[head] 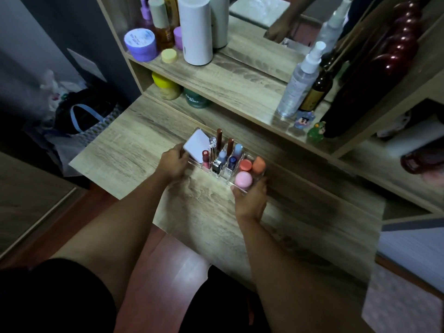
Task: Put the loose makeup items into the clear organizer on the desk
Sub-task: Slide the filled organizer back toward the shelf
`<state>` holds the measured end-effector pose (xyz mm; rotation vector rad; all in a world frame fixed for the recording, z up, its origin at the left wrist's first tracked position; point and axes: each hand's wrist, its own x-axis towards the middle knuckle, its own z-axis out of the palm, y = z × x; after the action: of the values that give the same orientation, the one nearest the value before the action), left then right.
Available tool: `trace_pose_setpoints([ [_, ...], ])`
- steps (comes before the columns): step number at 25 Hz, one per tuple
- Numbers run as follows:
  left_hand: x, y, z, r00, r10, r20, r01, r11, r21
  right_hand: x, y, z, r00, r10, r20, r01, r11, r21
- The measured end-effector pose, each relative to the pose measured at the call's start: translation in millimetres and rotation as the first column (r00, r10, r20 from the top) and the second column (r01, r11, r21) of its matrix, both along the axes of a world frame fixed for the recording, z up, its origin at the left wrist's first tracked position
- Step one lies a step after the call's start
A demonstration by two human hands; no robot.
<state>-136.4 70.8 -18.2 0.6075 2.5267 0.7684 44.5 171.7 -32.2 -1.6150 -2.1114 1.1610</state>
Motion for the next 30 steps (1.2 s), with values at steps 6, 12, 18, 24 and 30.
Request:
trace_pose_setpoints([
  [6,-6,-6,-1,1.0,0.01,0.021,-0.01,1.0,0.02,5,1,0,0.996,-0.007,-0.092,0.007,1.0,0.007],
  [12,6,-9,-1,0.998,0.026,0.055,-0.029,0.999,0.043,22,5,2,0.994,0.01,-0.107,-0.005,0.999,0.041],
  [18,29,0,2,0.995,0.01,0.098,-0.014,0.999,0.037,51,15,-1,0.998,0.044,-0.039,-0.042,0.997,0.057],
  [24,67,14,10,0.987,0.021,0.158,-0.031,0.998,0.062,93,34,-3,0.994,0.113,-0.012,-0.112,0.991,0.071],
  [30,103,34,10,0.991,0.007,0.134,-0.013,0.999,0.041,138,54,-7,0.986,0.166,0.001,-0.166,0.984,0.069],
])
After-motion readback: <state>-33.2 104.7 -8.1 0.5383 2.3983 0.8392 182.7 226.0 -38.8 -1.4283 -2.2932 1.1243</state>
